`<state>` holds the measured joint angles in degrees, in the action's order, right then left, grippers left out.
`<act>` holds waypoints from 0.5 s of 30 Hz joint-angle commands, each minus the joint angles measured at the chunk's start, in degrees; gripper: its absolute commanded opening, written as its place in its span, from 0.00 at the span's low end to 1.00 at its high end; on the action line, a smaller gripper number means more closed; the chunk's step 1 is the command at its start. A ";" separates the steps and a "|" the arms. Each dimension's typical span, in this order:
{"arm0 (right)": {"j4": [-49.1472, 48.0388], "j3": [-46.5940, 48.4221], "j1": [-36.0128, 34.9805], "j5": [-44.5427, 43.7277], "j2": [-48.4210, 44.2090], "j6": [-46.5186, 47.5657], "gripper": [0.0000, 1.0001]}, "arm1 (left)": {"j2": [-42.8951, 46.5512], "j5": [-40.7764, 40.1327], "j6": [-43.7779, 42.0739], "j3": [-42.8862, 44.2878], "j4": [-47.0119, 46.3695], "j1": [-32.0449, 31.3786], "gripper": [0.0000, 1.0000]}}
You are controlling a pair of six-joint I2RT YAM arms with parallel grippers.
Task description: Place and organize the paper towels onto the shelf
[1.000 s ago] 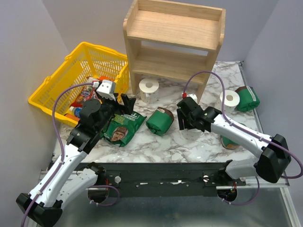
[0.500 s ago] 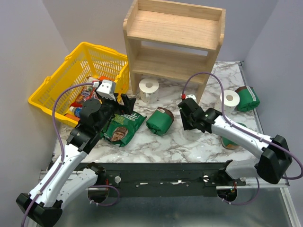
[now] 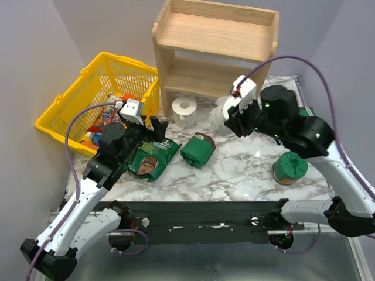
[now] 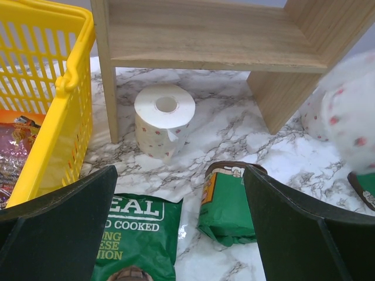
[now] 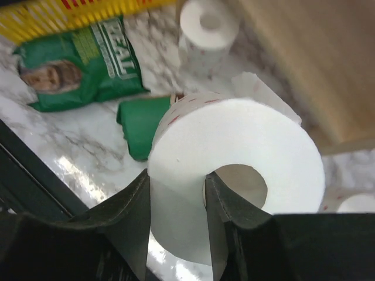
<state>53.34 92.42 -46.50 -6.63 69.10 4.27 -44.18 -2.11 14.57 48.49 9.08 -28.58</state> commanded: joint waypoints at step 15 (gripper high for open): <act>-22.67 23.22 1.67 -3.12 7.09 52.06 0.34 | 0.59 0.09 -0.50 -0.15 -0.64 0.19 0.99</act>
<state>38.28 110.19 -46.63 -6.17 71.70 44.95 -44.12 -2.11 14.55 48.49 9.10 -28.58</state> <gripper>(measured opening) 0.447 0.988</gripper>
